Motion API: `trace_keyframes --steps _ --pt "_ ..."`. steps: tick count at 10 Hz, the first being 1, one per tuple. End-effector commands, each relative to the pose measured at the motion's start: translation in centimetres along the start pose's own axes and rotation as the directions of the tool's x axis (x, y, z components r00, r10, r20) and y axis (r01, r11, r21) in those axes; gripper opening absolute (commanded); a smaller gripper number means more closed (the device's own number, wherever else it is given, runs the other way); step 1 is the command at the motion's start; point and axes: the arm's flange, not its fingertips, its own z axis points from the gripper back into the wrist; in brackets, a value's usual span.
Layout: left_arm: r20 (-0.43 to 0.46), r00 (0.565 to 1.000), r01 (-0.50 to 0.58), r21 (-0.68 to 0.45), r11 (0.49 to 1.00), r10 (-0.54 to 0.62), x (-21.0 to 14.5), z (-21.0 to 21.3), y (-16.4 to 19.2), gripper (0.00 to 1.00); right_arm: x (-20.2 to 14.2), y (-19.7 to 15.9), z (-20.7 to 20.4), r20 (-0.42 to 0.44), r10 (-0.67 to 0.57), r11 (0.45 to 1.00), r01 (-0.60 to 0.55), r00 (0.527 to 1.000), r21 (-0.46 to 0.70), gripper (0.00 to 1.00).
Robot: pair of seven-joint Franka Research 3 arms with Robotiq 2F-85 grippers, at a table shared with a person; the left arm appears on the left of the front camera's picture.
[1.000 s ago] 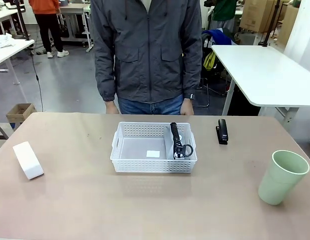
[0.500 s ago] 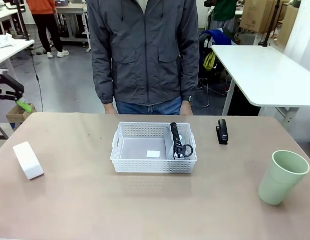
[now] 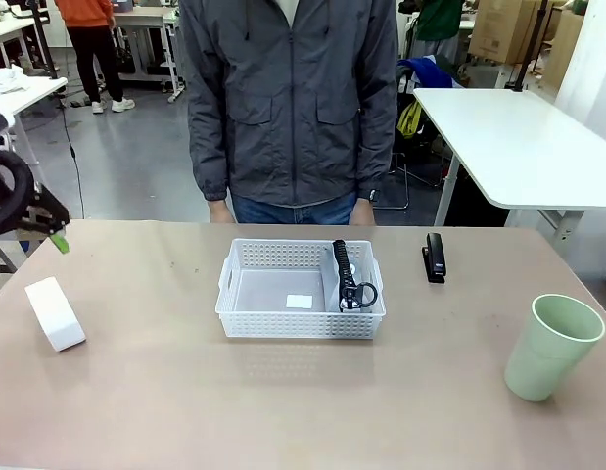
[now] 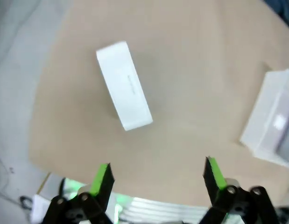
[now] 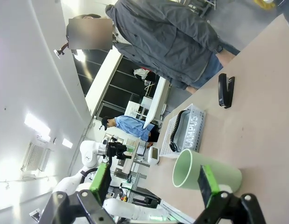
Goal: Efficiently arrange items inside the basket to fit them all.
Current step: Pick up the Digital clock and place it inside the Organizing basket.
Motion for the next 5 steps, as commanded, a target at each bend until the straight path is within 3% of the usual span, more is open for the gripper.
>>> trace_keyframes --steps 1,2,5 --pt "-0.116 0.964 0.236 -0.049 0.971 -0.240 0.2 -0.9 2.2 1.00 0.2 0.1 -0.1 0.013 0.027 0.999 -0.027 1.000 0.016 1.00" --pt "-0.181 0.918 0.335 -0.118 0.935 -0.352 0.1 -1.2 2.4 1.00 0.2 0.1 -0.1 0.013 0.027 0.999 -0.027 1.000 0.016 1.00" --pt "-0.130 0.936 0.316 -0.095 0.944 -0.327 1.4 -1.4 2.1 1.00 0.2 0.1 -0.1 0.013 0.027 0.999 -0.027 1.000 0.016 1.00"
